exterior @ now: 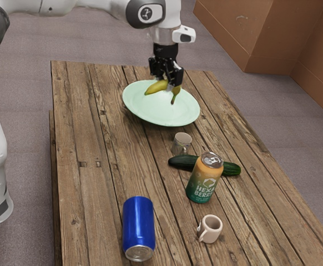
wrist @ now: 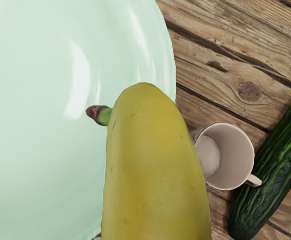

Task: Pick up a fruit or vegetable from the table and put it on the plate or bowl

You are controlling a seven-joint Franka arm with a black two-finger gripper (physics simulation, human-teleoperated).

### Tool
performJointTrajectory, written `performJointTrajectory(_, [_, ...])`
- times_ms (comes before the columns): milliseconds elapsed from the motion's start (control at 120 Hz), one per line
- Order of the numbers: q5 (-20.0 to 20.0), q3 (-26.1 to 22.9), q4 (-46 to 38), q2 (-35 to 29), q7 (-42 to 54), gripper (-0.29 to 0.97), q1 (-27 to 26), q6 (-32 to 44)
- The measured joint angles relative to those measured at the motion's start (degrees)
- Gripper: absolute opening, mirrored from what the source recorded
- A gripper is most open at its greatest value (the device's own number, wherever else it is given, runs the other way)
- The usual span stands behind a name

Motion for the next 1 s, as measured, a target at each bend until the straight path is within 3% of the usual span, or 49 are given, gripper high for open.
performJointTrajectory(167, [-0.1, 0.4, 6.9, 7.4, 0.7, 0.13, 1.9, -1.7])
performJointTrajectory(325, [-0.2, 4.9, 11.9, 12.6, 1.4, 0.13, 0.6, -2.4])
performJointTrajectory(442, [-0.5, 6.0, 13.4, 15.5, 2.0, 0.13, 2.6, -2.6])
performJointTrajectory(575, [-0.6, 6.1, 14.3, 16.9, 2.5, 0.13, 4.5, -2.7])
performJointTrajectory(892, [-0.7, 6.1, 16.2, 19.7, 3.2, 0.13, 3.3, -1.5])
performJointTrajectory(1000, [-1.7, 5.9, 16.3, 21.2, 3.5, 0.34, 3.4, -0.4])
